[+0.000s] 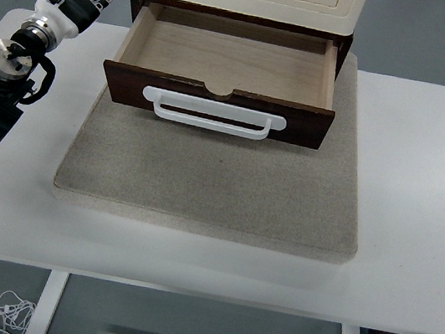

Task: Close drawer under combined cabinet

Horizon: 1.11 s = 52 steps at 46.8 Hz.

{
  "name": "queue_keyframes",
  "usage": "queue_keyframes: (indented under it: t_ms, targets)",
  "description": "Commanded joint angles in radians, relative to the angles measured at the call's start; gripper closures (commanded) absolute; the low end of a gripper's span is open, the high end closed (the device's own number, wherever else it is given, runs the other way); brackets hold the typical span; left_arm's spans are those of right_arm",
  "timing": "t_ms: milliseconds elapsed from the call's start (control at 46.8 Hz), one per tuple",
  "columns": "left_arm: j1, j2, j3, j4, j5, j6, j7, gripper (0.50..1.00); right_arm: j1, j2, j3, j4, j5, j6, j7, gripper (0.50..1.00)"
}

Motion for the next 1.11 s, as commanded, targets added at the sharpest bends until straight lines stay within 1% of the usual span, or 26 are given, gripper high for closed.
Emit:
queue_keyframes:
  t_ms: [0, 278, 363, 812, 1089]
  targets:
    - [0.000, 0.000, 0.000, 0.000, 0.001, 0.000, 0.000, 0.501, 0.000, 0.000, 0.000, 0.000, 0.000, 0.000, 0.000, 0.548]
    - [-0.002, 0.001, 0.000, 0.000, 0.001, 0.000, 0.002, 0.501, 0.000, 0.000, 0.000, 0.000, 0.000, 0.000, 0.000, 0.548]
    - [-0.002, 0.001, 0.000, -0.002, 0.001, -0.015, 0.002, 0.501, 0.000, 0.000, 0.000, 0.000, 0.000, 0.000, 0.000, 0.548]
    - [-0.017, 0.003, 0.000, 0.000, 0.001, -0.017, 0.000, 0.501, 0.000, 0.000, 0.000, 0.000, 0.000, 0.000, 0.000, 0.548]
    - [-0.055, 0.015, 0.000, 0.000, 0.004, -0.007, 0.000, 0.504, 0.000, 0.000, 0.000, 0.000, 0.000, 0.000, 0.000, 0.548]
